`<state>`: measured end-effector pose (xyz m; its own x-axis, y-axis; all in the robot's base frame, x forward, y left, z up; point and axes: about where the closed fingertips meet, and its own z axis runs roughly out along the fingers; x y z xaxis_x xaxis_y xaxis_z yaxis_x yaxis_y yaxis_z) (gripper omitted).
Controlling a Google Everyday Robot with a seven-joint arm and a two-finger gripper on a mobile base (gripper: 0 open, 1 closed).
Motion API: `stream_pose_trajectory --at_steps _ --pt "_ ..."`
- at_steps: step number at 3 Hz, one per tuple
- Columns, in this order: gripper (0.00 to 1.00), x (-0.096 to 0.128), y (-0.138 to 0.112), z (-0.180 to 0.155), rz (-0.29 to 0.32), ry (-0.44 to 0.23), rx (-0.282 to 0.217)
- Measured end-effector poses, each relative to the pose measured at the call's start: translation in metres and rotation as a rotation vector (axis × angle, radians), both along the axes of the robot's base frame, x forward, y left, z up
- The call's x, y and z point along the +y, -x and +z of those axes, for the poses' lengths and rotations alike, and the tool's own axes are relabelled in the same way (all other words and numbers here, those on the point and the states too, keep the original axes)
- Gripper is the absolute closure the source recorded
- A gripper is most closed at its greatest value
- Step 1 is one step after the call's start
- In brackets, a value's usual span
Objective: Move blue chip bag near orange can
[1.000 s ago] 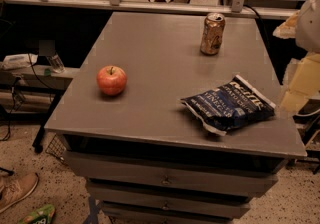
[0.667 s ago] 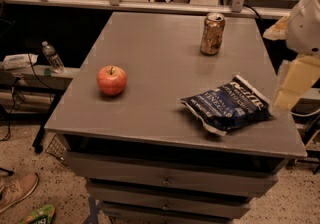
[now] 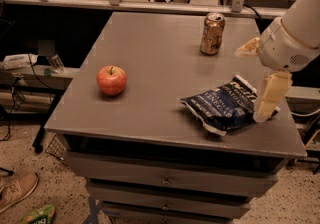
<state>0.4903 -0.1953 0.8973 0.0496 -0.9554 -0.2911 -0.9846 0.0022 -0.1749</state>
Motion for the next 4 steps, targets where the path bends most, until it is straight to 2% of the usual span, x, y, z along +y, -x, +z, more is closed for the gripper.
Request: stream_pose_trajectory --at_steps 2,3,4 --pt "0.0 0.018 0.0 -0.042 0.144 -0.006 0.09" --pt "0.18 0.026 -0.001 -0.053 0.175 -0.014 0.113" --pt "0.41 0.025 -0.007 -0.054 0.161 -0.022 0.117"
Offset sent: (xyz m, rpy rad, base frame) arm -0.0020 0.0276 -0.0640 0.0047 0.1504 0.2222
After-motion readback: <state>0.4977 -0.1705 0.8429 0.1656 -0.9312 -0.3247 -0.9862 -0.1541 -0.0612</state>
